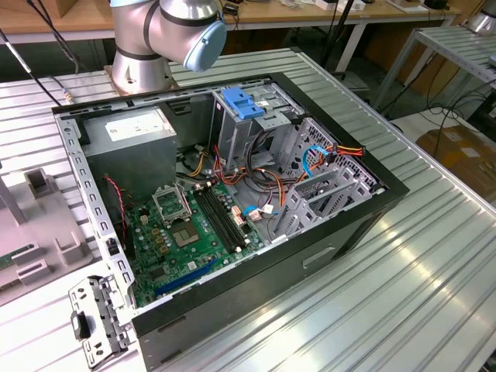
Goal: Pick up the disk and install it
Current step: 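Pick up the disk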
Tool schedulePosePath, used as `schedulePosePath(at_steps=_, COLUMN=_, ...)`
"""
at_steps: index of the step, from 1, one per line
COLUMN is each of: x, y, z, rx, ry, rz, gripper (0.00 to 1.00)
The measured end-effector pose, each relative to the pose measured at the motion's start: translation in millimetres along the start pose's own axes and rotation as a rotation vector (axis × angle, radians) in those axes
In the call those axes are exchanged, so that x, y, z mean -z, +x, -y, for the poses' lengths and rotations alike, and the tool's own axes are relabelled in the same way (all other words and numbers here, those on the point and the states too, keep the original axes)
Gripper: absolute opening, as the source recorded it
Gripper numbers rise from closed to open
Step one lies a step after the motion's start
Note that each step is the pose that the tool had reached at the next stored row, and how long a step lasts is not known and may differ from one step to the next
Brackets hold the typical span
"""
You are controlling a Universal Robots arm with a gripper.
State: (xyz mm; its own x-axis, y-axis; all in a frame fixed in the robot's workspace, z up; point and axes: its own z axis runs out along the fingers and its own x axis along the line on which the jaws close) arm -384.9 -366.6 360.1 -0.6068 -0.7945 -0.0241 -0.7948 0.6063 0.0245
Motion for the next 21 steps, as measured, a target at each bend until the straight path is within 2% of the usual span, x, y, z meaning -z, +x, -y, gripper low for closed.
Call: schedulePosePath(at_steps=21, x=0.0, y=0.0, z=0.0, rx=0.158, ry=-0.0038, rz=-0.0039, gripper=0.11)
